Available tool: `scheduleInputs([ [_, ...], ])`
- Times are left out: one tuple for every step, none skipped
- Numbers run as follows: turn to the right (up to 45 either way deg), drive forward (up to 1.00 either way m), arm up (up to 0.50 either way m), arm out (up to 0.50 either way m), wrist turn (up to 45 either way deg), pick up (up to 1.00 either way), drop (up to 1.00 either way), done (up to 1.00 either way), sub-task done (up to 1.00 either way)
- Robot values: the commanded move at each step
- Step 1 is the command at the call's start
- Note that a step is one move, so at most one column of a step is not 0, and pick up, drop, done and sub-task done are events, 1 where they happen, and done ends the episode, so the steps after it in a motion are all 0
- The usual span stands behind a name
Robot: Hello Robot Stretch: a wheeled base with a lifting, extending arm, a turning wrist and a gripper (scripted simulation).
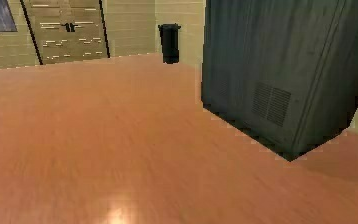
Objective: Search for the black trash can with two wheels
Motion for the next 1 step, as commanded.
scheduleInputs([
  [-9.0, 0.0, 0.0, 0.0, 0.0, 0.0, 0.0, 0.0, 0.0],
])
